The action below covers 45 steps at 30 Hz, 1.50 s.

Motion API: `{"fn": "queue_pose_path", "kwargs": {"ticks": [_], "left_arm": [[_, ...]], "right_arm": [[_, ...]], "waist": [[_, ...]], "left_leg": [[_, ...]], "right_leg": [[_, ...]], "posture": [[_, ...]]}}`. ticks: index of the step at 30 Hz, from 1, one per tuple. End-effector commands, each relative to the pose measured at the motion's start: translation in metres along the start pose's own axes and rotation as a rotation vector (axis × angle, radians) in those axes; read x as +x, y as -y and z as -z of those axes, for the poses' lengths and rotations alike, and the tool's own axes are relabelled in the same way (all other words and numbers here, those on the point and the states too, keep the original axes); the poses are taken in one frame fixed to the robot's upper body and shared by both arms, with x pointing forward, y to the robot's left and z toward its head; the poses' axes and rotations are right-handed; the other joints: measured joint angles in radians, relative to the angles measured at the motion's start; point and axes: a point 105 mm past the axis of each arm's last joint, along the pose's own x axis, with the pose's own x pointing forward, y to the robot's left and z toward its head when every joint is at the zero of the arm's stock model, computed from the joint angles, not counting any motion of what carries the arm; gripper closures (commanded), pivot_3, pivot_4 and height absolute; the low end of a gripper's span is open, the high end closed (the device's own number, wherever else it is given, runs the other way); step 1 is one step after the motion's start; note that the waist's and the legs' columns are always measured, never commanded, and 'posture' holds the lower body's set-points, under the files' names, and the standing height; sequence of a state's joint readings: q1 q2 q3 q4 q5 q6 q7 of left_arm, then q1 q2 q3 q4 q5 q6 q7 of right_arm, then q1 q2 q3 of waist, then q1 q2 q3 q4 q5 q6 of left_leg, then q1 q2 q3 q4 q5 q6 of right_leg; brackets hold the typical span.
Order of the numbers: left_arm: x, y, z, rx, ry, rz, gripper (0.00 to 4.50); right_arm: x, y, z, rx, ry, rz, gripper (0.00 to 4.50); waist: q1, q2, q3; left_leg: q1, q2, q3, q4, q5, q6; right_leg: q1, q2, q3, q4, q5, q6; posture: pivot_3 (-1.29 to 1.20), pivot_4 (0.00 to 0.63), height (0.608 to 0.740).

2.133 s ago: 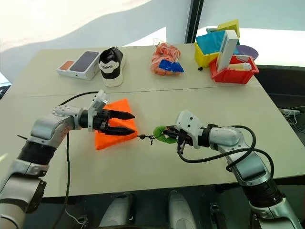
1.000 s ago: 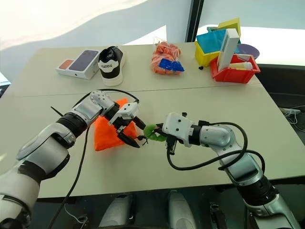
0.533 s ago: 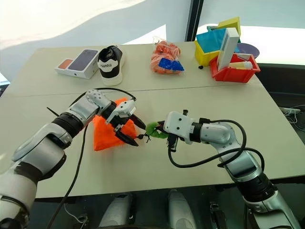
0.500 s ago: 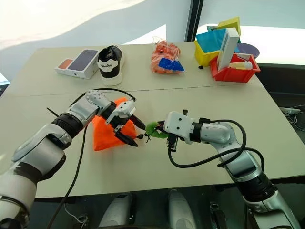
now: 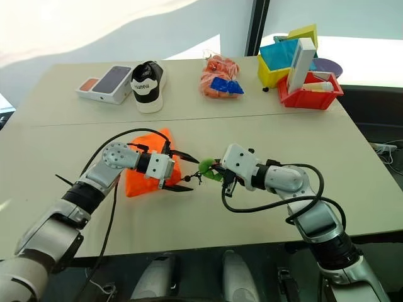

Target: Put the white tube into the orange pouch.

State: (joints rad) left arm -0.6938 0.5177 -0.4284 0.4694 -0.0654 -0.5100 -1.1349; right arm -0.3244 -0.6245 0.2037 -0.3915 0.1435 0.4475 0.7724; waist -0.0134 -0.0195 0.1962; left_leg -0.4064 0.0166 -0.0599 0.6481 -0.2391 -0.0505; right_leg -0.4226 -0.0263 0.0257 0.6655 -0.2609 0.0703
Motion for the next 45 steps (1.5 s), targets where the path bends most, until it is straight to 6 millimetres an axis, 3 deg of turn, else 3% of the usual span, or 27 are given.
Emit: {"fn": "queue_pose_path", "kwargs": {"ticks": [1, 7, 13, 22, 28, 32, 39, 45], "left_arm": [[-0.007, -0.018, -0.005, 0.012, -0.013, -0.135, 0.48], [-0.020, -0.025, -0.004, -0.019, -0.012, -0.231, 0.48], [-0.033, -0.019, -0.006, -0.064, 0.013, -0.233, 0.48], [-0.035, -0.014, 0.002, -0.210, 0.024, -0.229, 0.48], [-0.035, -0.002, -0.005, -0.499, 0.111, -0.032, 0.48], [-0.034, -0.001, -0.005, -0.531, 0.112, 0.087, 0.48], [-0.025, -0.016, -0.009, -0.651, 0.145, 0.264, 0.48], [-0.012, -0.012, -0.001, -0.699, 0.057, 0.377, 0.48]], "right_arm": [[-0.004, 0.004, -0.013, -0.029, 0.046, 0.018, 4.44], [-0.012, 0.011, -0.014, 0.080, 0.074, 0.048, 4.44], [-0.021, -0.006, -0.009, 0.315, 0.121, -0.030, 4.44], [-0.019, -0.008, -0.005, 0.398, 0.139, -0.026, 4.44], [-0.017, -0.007, -0.005, 0.394, 0.144, -0.033, 4.44], [-0.016, -0.007, -0.005, 0.385, 0.146, -0.039, 4.44], [-0.014, -0.010, -0.006, 0.371, 0.146, -0.049, 4.44], [-0.012, -0.012, -0.009, 0.361, 0.155, -0.056, 4.44]], "waist": [[0.000, 0.000, 0.000], [-0.001, 0.000, 0.000], [-0.001, 0.000, 0.000], [-0.001, 0.000, 0.000], [-0.003, 0.000, 0.000], [-0.002, 0.000, 0.000], [-0.002, 0.000, 0.000], [-0.008, 0.000, 0.000]], "left_leg": [[0.000, 0.000, 0.000, 0.000, 0.000, 0.000], [0.000, 0.000, 0.000, 0.001, 0.000, 0.000], [0.000, 0.000, 0.000, 0.000, 0.000, 0.000], [0.001, 0.000, 0.000, 0.001, 0.000, 0.000], [0.001, 0.000, 0.000, 0.000, 0.000, 0.000], [0.001, 0.000, 0.000, 0.001, 0.000, 0.000], [0.000, 0.000, 0.000, 0.001, 0.000, 0.000], [0.000, 0.000, 0.000, 0.000, 0.000, 0.000]], "right_leg": [[0.000, 0.000, 0.000, 0.000, 0.001, -0.001], [0.000, 0.000, 0.000, 0.001, 0.002, 0.000], [0.000, 0.000, 0.000, 0.001, 0.002, 0.000], [0.001, 0.000, 0.000, 0.001, 0.002, -0.001], [0.001, 0.001, 0.000, 0.001, 0.002, 0.000], [0.001, 0.001, 0.000, 0.001, 0.002, -0.001], [0.001, 0.001, 0.000, 0.000, 0.002, -0.001], [0.000, 0.001, 0.000, 0.000, 0.002, 0.000]], "posture": [[0.00, 0.150, 0.740], [0.00, 0.150, 0.740], [0.00, 0.150, 0.740], [0.00, 0.150, 0.740], [0.00, 0.150, 0.740], [0.00, 0.150, 0.740], [0.00, 0.150, 0.740], [0.00, 0.150, 0.740]]}}
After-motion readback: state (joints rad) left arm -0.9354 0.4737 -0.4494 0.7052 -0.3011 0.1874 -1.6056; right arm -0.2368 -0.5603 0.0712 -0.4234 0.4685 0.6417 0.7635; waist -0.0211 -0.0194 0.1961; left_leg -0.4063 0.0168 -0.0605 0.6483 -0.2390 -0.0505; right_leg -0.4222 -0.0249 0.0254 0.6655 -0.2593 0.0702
